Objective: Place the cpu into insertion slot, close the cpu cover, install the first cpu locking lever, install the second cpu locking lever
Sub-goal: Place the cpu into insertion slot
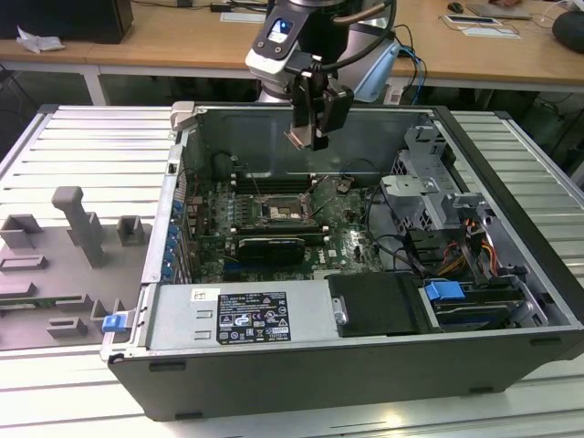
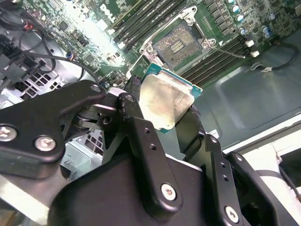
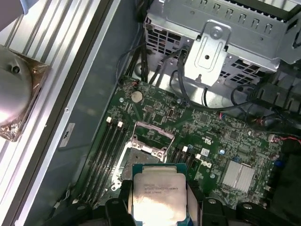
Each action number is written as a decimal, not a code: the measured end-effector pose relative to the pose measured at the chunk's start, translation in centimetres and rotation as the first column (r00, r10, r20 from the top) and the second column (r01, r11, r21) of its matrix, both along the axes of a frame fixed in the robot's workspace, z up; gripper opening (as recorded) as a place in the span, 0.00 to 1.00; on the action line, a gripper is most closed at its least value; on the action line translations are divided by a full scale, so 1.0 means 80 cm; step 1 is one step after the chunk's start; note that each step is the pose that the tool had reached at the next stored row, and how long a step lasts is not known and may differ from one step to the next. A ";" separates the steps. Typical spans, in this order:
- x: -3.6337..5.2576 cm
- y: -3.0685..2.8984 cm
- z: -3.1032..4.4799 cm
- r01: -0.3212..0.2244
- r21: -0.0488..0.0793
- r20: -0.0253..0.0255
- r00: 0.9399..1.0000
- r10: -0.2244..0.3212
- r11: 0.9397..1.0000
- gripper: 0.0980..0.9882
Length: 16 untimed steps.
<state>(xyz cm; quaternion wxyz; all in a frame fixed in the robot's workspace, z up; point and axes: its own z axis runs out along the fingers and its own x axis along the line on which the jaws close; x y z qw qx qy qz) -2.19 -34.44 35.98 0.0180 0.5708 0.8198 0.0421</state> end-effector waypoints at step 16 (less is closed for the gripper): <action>0.000 0.0000 -0.0029 0.174 -0.002 0.000 0.985 -0.174 0.985 0.50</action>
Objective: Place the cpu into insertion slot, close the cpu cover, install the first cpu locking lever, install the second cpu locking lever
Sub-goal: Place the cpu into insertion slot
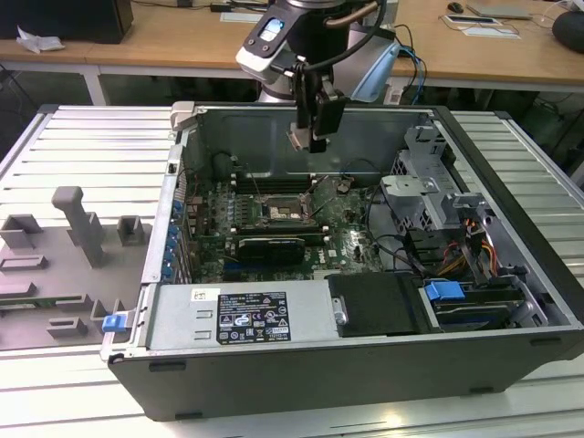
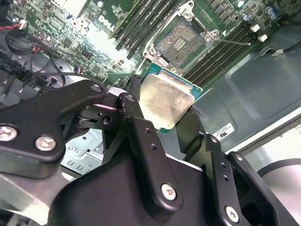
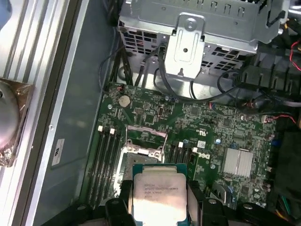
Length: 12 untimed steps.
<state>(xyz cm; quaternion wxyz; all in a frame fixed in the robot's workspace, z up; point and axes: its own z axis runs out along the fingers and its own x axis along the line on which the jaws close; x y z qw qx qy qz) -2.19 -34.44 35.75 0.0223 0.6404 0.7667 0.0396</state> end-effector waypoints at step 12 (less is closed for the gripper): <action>-0.003 0.0000 -0.0100 0.134 -0.001 -0.003 0.991 -0.134 0.991 0.50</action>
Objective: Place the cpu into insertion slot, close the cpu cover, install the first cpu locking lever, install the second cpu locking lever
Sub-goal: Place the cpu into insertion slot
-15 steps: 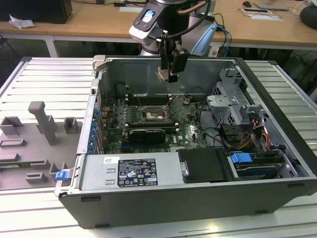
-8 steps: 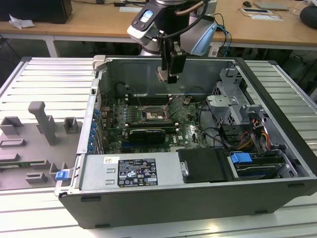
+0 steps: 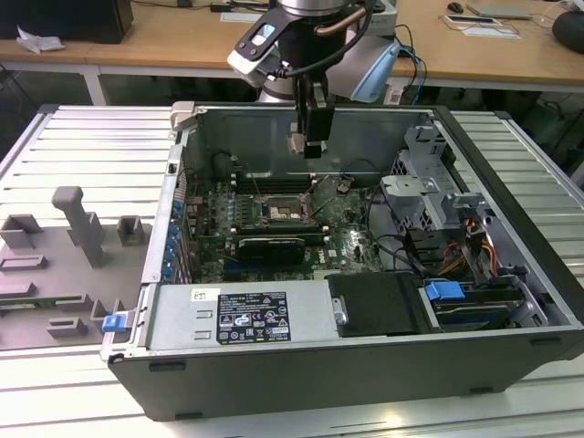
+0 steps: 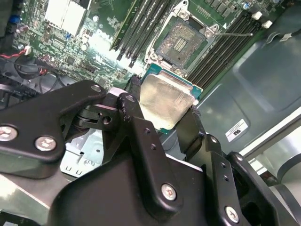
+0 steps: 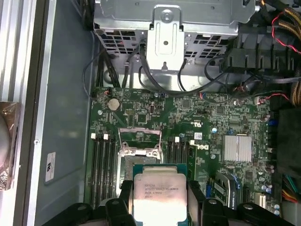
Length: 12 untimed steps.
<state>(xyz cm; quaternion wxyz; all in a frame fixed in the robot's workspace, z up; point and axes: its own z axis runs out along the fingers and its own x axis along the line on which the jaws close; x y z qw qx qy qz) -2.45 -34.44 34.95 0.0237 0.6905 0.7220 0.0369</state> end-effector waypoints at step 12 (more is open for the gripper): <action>0.000 0.0000 -0.0132 0.000 -0.004 0.000 1.000 0.000 1.000 0.50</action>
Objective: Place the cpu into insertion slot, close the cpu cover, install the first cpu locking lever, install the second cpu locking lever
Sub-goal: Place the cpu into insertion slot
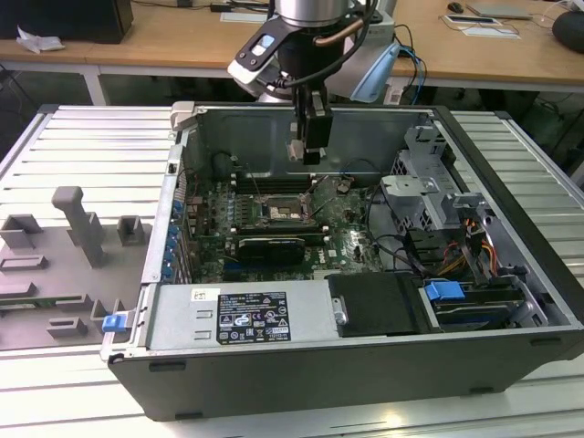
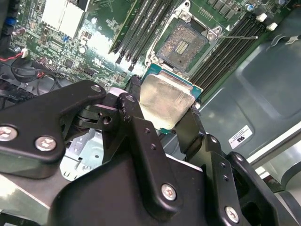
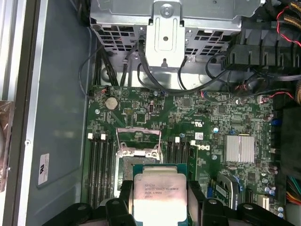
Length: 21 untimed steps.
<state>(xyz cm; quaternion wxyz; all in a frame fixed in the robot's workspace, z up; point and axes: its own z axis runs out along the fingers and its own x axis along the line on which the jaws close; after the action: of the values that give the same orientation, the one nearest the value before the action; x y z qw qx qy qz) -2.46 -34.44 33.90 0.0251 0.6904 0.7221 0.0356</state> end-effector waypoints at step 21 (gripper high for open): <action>0.000 0.0000 -0.0218 0.000 0.000 0.000 1.000 0.000 1.000 0.50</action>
<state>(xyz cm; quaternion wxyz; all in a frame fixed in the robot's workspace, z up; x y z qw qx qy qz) -2.47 -34.44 32.15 0.0250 0.6904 0.7221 0.0356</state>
